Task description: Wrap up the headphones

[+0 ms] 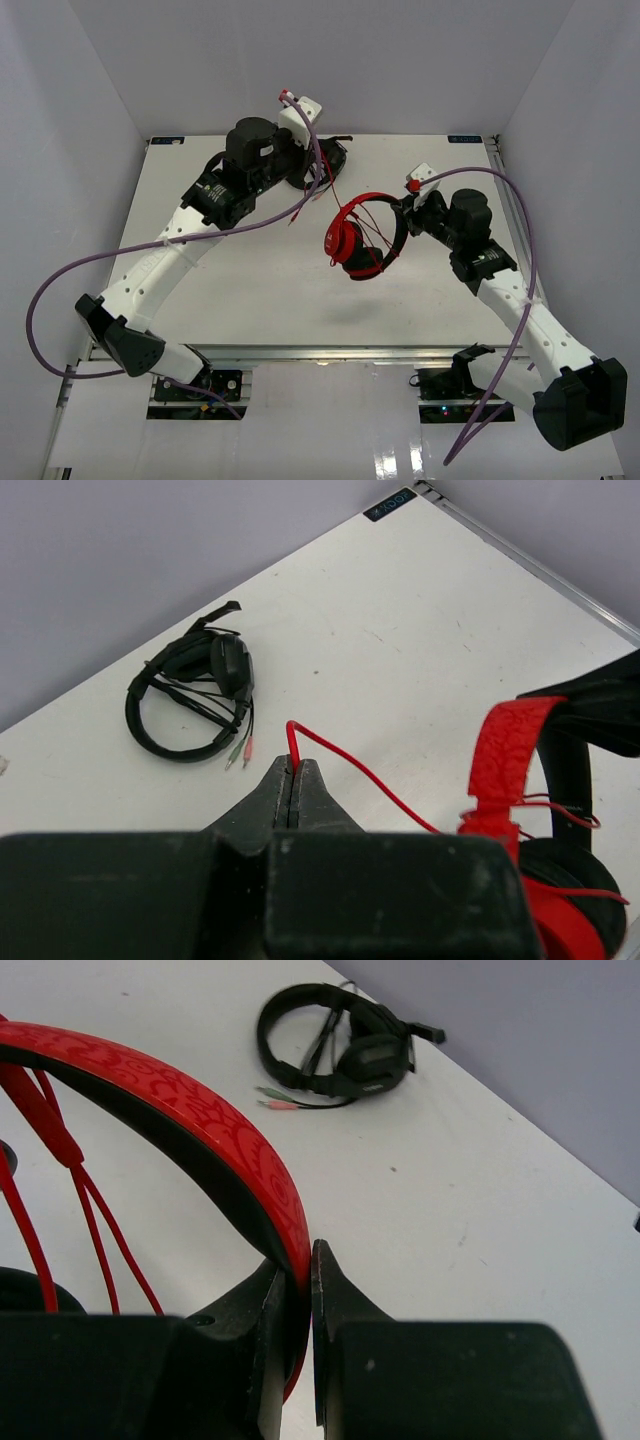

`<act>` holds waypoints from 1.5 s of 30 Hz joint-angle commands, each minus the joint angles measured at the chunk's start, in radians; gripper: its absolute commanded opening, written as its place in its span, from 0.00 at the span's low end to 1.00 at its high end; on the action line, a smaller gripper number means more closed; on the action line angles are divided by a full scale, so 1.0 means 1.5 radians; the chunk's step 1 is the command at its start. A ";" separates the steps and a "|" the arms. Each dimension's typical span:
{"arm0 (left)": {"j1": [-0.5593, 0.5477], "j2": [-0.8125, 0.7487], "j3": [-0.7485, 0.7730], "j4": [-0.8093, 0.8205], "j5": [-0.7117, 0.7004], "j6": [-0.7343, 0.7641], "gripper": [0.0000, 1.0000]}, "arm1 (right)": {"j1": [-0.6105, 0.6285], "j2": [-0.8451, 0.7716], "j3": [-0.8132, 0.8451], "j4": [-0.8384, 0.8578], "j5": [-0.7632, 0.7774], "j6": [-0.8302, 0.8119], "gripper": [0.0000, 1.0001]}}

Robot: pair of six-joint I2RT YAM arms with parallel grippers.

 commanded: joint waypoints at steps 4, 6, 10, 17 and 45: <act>0.032 0.016 0.021 0.041 0.133 -0.012 0.00 | 0.018 -0.027 -0.006 -0.054 -0.142 -0.006 0.08; 0.038 0.013 0.017 0.040 0.138 -0.016 0.00 | 0.018 -0.031 -0.006 -0.054 -0.154 0.008 0.08; 0.058 -0.012 -0.029 0.050 0.146 -0.028 0.00 | 0.018 -0.038 0.007 -0.054 -0.167 0.038 0.08; 0.121 -0.074 -0.169 0.103 0.212 -0.072 0.00 | 0.015 -0.041 0.040 -0.081 -0.229 0.096 0.08; 0.139 -0.018 -0.684 0.810 0.443 -0.500 0.00 | -0.045 0.113 0.154 0.009 -0.071 0.449 0.08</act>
